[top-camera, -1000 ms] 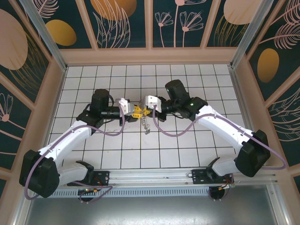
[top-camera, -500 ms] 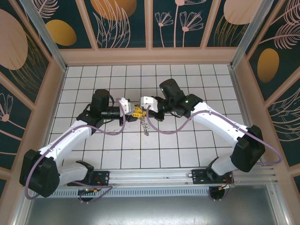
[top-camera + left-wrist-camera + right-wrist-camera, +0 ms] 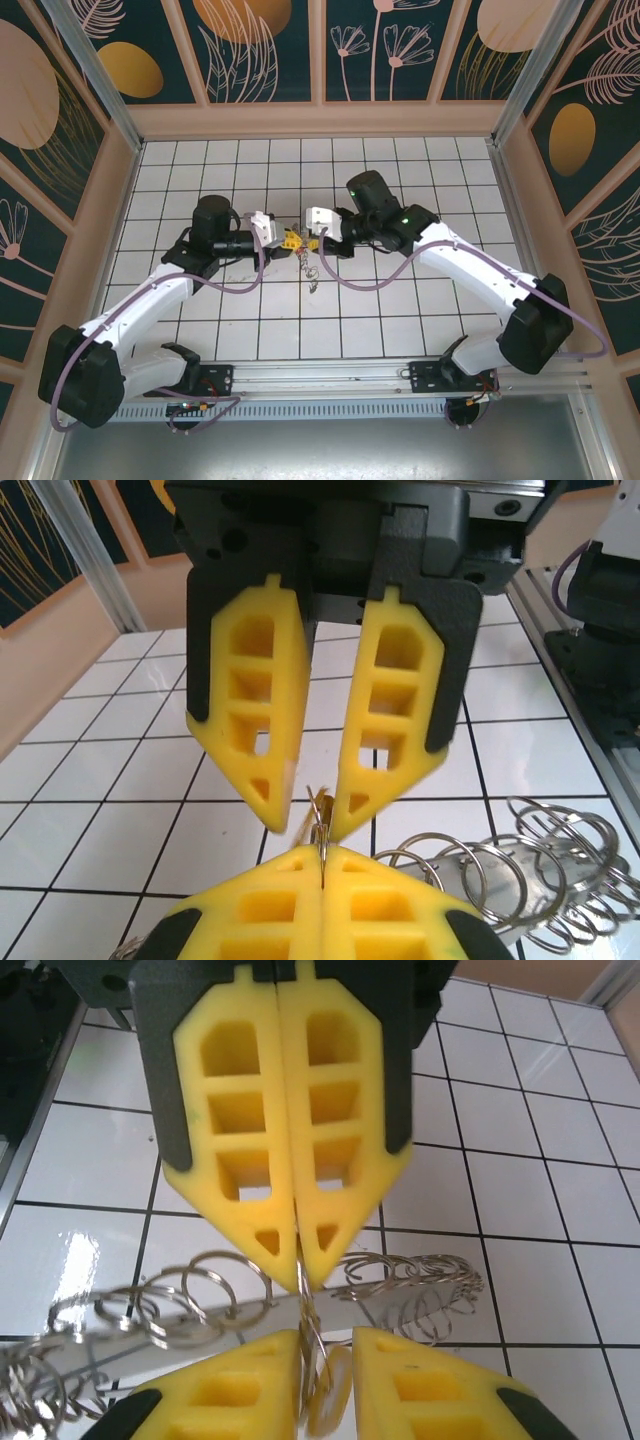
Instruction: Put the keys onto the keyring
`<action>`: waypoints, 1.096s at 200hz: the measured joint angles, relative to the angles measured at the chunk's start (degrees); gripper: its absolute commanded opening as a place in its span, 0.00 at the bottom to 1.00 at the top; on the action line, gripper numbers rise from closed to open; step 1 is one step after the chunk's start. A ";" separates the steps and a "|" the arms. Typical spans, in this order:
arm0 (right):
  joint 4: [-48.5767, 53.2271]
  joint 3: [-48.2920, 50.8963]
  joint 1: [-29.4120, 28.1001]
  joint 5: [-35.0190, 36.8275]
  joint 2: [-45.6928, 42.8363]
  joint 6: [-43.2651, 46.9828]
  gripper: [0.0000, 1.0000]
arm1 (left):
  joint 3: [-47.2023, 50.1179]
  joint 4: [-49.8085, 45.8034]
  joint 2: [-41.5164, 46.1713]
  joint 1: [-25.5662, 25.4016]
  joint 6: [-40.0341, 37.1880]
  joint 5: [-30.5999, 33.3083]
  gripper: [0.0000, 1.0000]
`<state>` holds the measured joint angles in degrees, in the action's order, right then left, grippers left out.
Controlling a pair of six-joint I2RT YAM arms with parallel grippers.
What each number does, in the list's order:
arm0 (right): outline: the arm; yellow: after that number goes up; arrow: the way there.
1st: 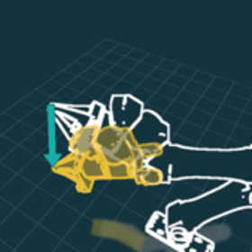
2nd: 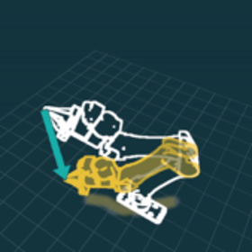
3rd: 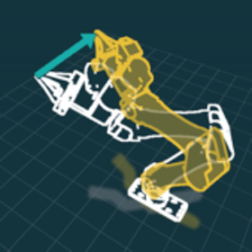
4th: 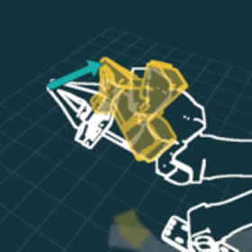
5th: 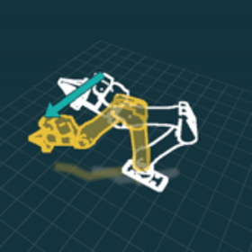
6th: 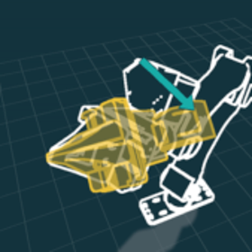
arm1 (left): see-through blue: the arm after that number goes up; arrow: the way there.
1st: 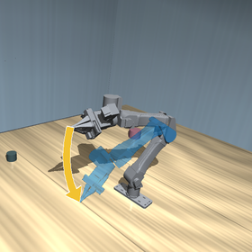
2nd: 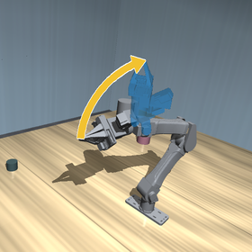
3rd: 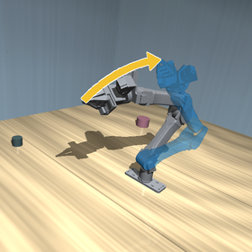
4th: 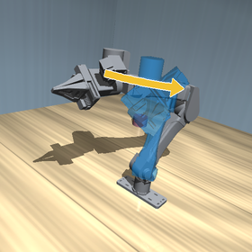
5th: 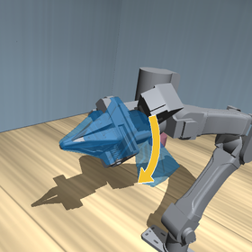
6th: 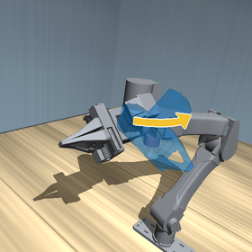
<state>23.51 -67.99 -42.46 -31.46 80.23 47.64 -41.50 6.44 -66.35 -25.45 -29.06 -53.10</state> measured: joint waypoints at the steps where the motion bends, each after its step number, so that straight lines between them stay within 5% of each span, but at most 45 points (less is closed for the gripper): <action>1: -0.02 0.00 0.07 -0.07 -0.02 0.00 0.24 | 0.07 0.15 0.00 0.00 0.07 -0.09 0.00; 84: -0.17 0.20 1.86 -3.82 -1.29 -0.15 0.25 | 0.70 4.46 0.04 0.00 2.84 -2.43 0.00; 126: -0.09 0.17 1.86 -5.31 -0.31 -0.02 0.00 | 0.92 4.96 0.04 0.00 3.69 -2.56 0.00; 219: -3.23 3.17 2.10 -6.08 -0.04 -1.90 0.00 | 3.28 10.58 0.11 -0.02 8.83 -3.04 0.00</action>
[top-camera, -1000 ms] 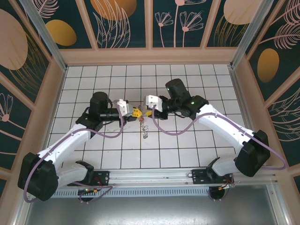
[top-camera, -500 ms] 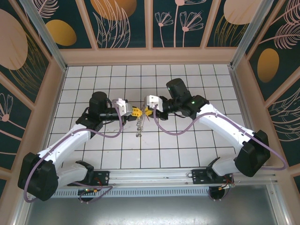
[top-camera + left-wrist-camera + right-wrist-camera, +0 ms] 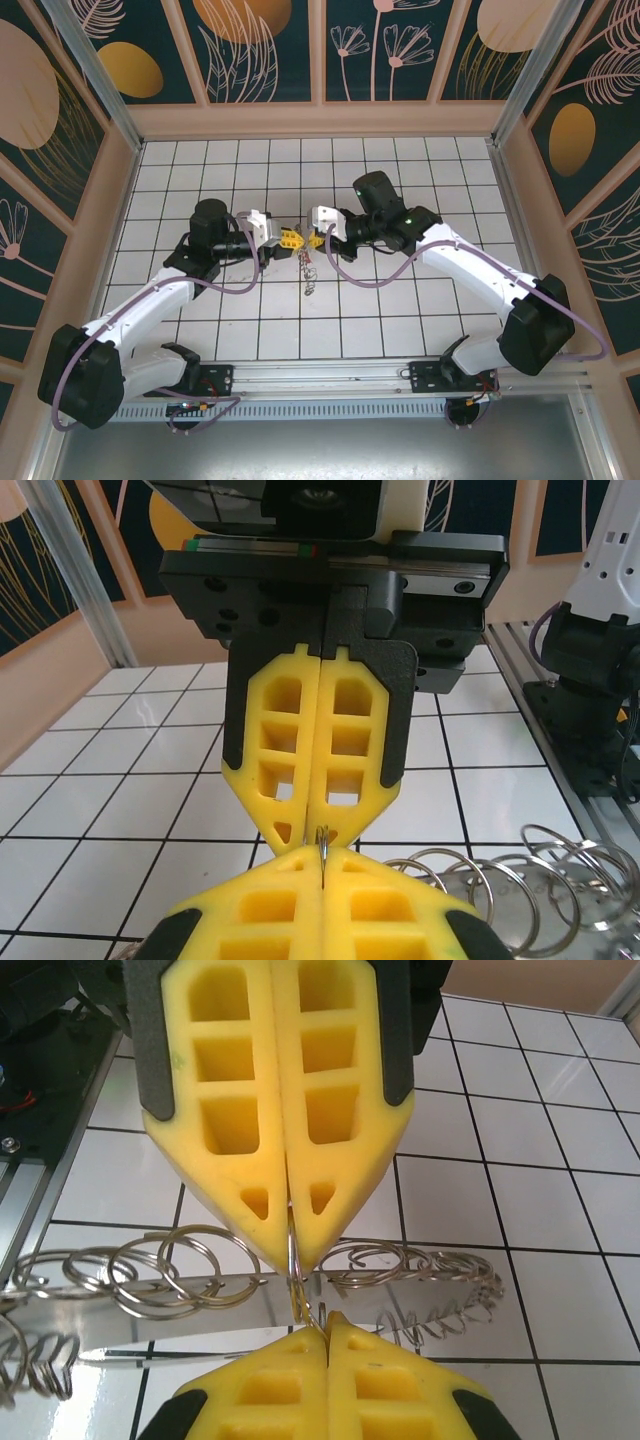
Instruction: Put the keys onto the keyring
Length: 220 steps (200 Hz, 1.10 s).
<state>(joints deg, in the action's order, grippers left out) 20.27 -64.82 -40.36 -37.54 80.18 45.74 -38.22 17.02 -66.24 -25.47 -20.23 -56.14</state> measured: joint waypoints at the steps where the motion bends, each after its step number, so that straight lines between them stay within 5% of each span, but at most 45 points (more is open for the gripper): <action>1: -0.02 0.02 0.00 -0.04 0.00 -0.04 0.00 | 0.02 0.00 0.00 0.00 0.02 0.00 0.00; 123: 2.71 -3.96 1.81 -6.05 0.74 -5.86 0.00 | -3.06 -6.91 -0.17 0.02 -8.09 -0.13 0.00; 175: 2.60 -4.07 2.75 -5.97 0.96 -5.79 0.30 | -3.15 -6.58 -0.17 0.00 -6.99 -0.04 0.00; 220: 0.00 3.10 5.95 -5.40 -2.29 -5.57 0.38 | -3.15 -6.51 -0.17 0.00 -6.25 -0.61 0.00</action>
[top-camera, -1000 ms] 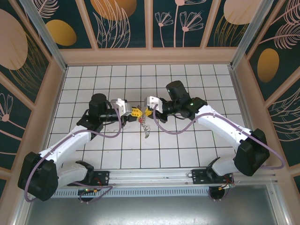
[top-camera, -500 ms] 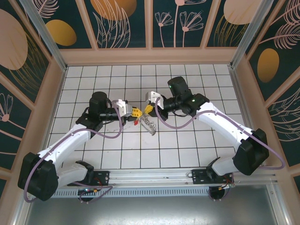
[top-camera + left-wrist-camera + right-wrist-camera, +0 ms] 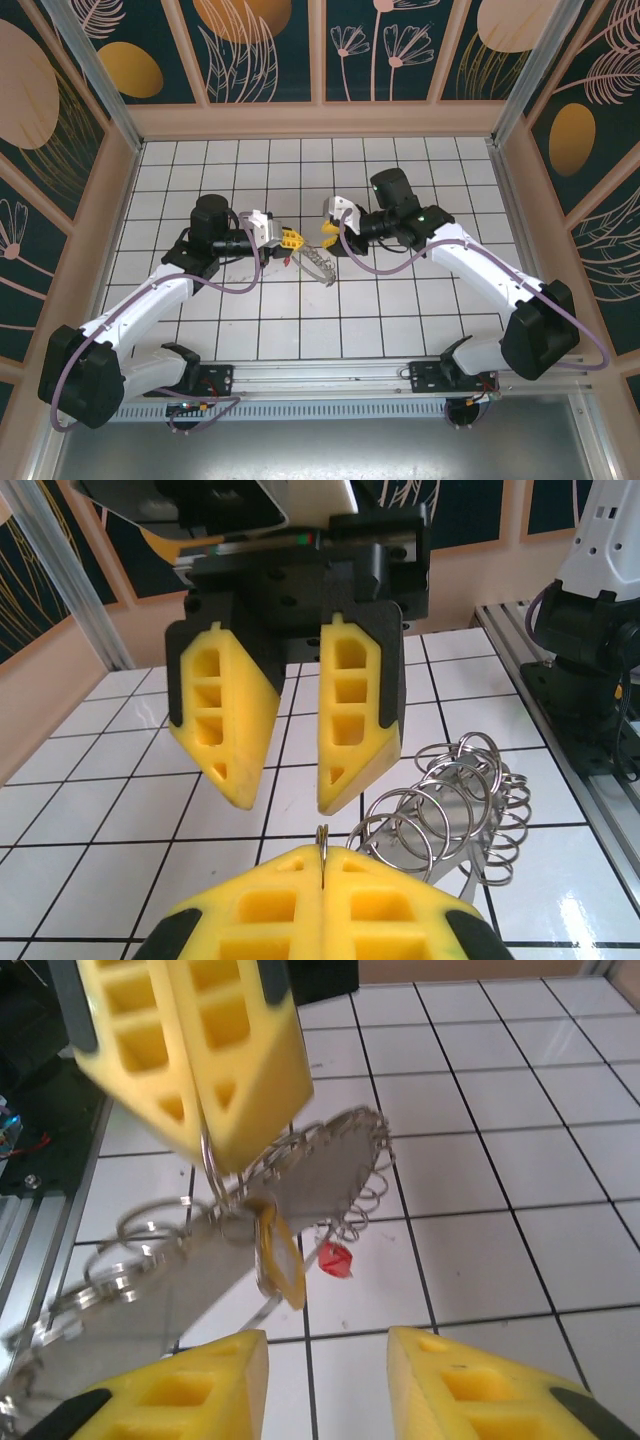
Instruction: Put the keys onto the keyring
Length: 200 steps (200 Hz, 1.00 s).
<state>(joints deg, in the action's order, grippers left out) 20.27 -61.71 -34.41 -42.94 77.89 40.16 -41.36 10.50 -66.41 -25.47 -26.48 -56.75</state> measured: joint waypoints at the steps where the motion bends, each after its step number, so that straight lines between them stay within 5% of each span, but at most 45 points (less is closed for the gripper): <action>1: 0.00 0.15 0.04 0.00 -0.07 0.02 0.38 | 0.00 0.00 0.00 0.00 0.00 -0.04 0.00; 102: -15.69 12.81 -2.03 -1.64 -1.79 -0.52 0.43 | -1.99 -1.42 0.87 0.00 -1.92 -5.66 0.00; 200: -41.11 20.39 -8.55 -1.01 -4.26 -14.95 0.48 | -6.47 -9.51 0.74 0.07 -9.53 -13.60 0.00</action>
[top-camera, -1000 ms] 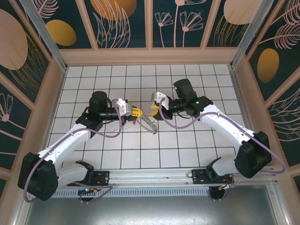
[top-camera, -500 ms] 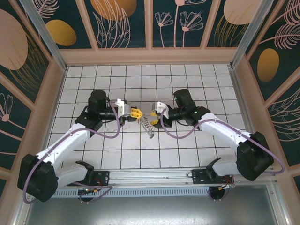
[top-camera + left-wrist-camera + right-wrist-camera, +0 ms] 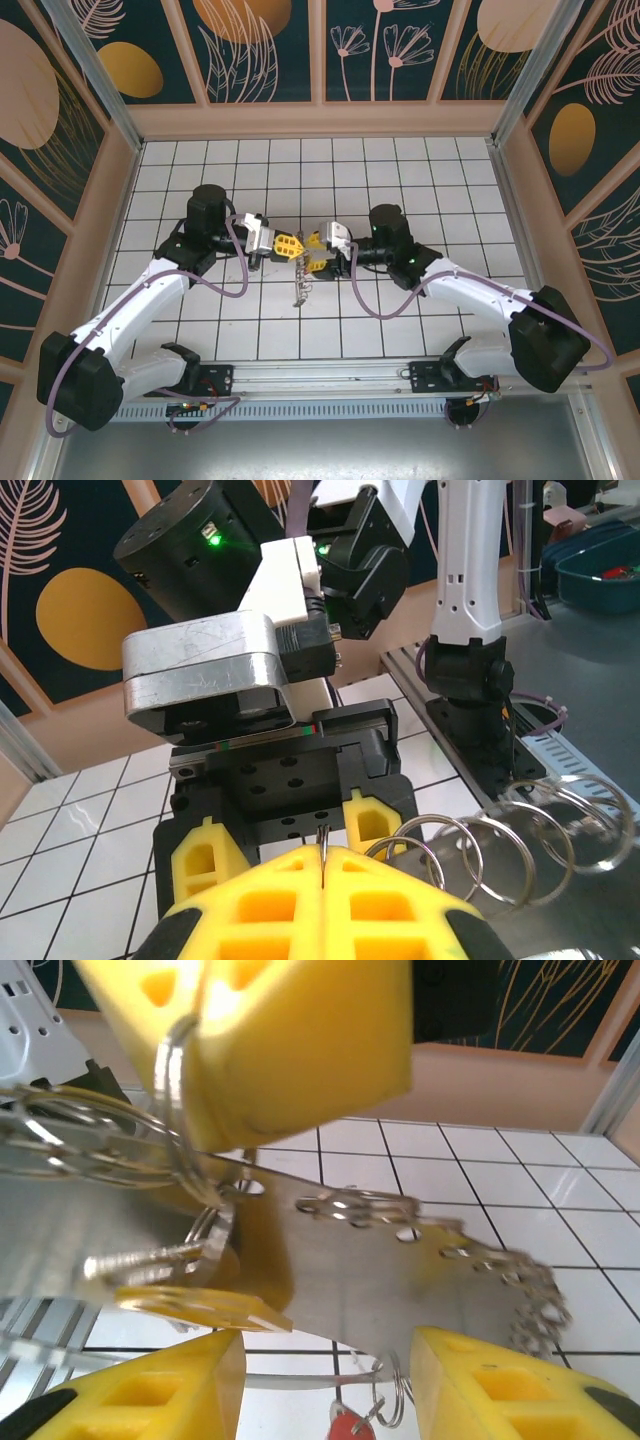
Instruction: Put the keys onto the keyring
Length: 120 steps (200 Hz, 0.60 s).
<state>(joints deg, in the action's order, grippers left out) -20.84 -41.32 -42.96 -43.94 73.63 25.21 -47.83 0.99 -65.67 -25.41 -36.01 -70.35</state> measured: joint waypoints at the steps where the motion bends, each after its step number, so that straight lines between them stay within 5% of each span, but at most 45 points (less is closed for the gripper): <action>1: -0.24 0.11 -0.04 0.04 0.00 -0.07 0.48 | 0.00 -0.02 0.00 0.02 0.00 0.02 0.00; 120: -6.38 5.60 -1.01 -0.96 -2.89 -4.79 0.53 | -0.35 -1.27 0.07 0.02 -0.46 0.74 0.00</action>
<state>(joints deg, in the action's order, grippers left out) -27.22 -35.73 -43.97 -44.91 70.74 20.43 -48.18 -0.27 -65.60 -25.39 -36.47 -69.60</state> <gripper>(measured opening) 0.525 0.060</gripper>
